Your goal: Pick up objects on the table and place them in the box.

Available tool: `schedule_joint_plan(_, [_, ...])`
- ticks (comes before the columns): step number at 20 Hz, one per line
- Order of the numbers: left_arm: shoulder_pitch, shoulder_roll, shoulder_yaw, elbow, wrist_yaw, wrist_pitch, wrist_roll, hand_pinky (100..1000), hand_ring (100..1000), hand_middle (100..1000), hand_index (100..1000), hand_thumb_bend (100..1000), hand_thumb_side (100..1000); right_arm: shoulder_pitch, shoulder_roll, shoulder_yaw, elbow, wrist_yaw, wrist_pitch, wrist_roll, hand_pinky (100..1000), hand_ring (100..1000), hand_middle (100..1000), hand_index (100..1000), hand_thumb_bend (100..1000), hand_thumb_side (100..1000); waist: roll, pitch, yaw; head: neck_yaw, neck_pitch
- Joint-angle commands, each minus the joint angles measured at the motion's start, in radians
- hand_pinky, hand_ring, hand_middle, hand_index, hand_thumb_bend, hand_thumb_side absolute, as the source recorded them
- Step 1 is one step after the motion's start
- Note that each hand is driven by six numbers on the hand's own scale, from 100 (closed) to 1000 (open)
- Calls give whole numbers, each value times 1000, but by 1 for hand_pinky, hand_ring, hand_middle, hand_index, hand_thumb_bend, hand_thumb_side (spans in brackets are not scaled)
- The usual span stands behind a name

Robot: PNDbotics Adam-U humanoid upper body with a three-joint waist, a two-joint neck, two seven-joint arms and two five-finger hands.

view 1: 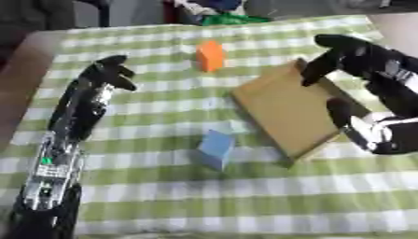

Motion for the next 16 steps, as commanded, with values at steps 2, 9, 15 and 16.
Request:
schedule_joint_plan(2, [-11, 24, 1, -21, -2, 2, 0, 688, 567, 608, 839, 129, 713, -58, -62, 58, -5, 47, -39, 59, 866, 737, 757, 1000, 100, 373, -5, -15, 4, -13, 3])
schedule_joint_plan(9, [-11, 22, -6, -21, 1, 5, -6, 687, 565, 607, 839, 130, 716, -132, -63, 132, 33, 152, -138, 165, 869, 790, 810, 1000, 100, 316, -7, -12, 11, -14, 1])
schedule_joint_plan(15, [-11, 21, -10, -19, 0, 6, -13, 688, 565, 608, 839, 131, 718, -172, -41, 149, 75, 243, -227, 259, 875, 830, 860, 1000, 100, 302, -11, -11, 19, -17, 0])
schedule_joint_plan(16, [-11, 21, -12, -19, 0, 6, -15, 688, 565, 608, 839, 131, 718, -178, -37, 146, 81, 253, -238, 274, 878, 838, 872, 1000, 100, 297, -11, -11, 19, -18, -1])
